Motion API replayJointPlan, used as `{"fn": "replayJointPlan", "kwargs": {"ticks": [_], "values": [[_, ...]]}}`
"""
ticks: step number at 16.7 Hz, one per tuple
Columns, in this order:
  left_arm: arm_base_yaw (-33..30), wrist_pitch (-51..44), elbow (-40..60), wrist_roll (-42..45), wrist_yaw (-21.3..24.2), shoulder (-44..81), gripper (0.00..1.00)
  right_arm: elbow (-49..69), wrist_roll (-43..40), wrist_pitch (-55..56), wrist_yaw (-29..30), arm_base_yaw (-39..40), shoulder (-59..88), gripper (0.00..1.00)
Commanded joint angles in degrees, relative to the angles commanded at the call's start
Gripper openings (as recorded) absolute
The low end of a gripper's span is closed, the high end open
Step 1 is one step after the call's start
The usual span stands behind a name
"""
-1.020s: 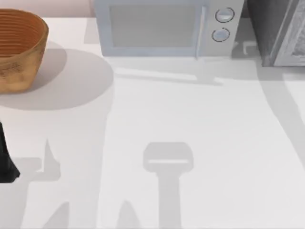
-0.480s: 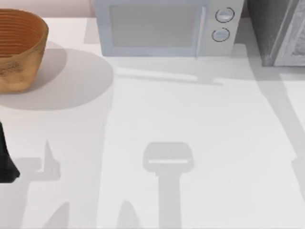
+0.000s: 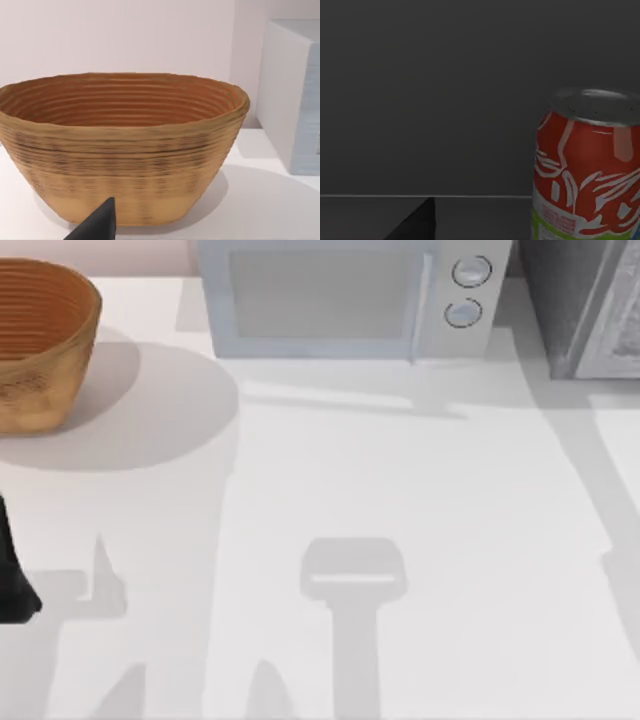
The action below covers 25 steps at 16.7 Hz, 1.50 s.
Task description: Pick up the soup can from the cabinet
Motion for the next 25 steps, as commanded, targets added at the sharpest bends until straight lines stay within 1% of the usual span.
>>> {"fn": "replayJointPlan", "kwargs": {"ticks": [5, 10, 23, 24, 25], "values": [[0.0, 0.0, 0.0, 0.0, 0.0, 0.0, 1.0, 8.39, -0.01, -1.11, -0.86, -0.97, 7.26, 1.0], [0.0, 0.0, 0.0, 0.0, 0.0, 0.0, 1.0, 9.42, -0.01, -1.25, -0.97, -1.09, 8.16, 1.0], [0.0, 0.0, 0.0, 0.0, 0.0, 0.0, 1.0, 9.42, -0.01, -1.25, -0.97, -1.09, 8.16, 0.02], [0.0, 0.0, 0.0, 0.0, 0.0, 0.0, 1.0, 9.42, -0.01, -1.25, -0.97, -1.09, 8.16, 0.0], [0.0, 0.0, 0.0, 0.0, 0.0, 0.0, 1.0, 9.42, -0.01, -1.25, -0.97, -1.09, 8.16, 0.0]]}}
